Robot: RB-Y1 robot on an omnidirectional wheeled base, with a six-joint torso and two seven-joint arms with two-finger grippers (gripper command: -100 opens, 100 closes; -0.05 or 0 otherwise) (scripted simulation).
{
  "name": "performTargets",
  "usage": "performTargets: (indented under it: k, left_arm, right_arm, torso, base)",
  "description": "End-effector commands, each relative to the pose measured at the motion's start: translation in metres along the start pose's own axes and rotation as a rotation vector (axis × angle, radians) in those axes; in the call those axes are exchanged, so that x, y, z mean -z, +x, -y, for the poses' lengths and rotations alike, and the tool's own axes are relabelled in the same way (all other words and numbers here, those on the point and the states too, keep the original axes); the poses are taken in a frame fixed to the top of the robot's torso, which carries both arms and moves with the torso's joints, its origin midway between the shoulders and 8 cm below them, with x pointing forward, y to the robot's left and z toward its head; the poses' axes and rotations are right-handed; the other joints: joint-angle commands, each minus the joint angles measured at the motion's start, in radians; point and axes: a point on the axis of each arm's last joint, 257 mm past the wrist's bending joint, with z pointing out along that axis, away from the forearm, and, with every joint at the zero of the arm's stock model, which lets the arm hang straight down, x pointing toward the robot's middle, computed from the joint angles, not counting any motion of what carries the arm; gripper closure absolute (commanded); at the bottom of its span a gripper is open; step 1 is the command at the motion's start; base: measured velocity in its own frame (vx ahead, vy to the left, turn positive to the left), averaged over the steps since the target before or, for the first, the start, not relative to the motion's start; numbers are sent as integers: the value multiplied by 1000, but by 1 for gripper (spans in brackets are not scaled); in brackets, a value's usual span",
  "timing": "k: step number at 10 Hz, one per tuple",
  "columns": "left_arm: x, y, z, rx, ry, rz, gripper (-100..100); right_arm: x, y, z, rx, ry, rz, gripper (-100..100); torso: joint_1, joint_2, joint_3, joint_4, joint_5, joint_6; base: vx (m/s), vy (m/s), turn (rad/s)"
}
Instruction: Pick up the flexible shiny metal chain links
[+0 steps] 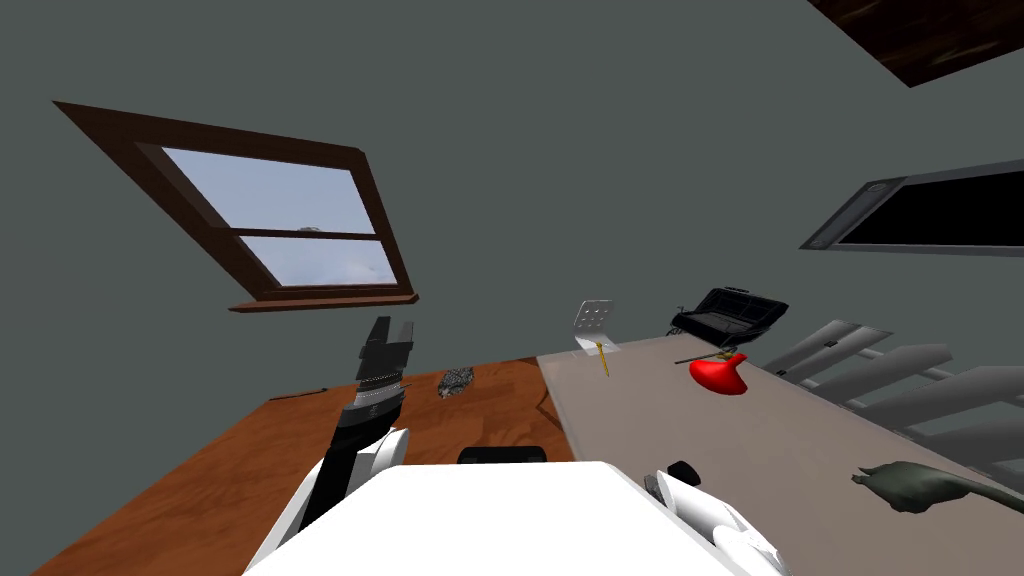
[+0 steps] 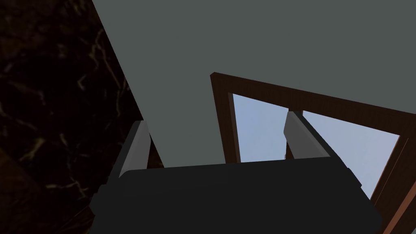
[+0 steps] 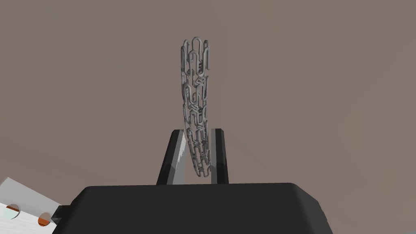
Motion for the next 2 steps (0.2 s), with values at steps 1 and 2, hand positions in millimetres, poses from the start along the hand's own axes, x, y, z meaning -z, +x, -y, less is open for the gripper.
performTargets:
  k: [1,2]
  left_arm:
    - [0,0,0,0,0,0,0]
    - [0,0,0,0,0,0,0]
  right_arm:
    - [0,0,0,0,0,0,100]
    - [0,-1,0,2,1,-1,0]
  torso:
    - [0,0,0,0,0,0]
    - [-3,0,0,0,-1,0]
  base:
    - [-2,50,-13]
    - [-1,10,0]
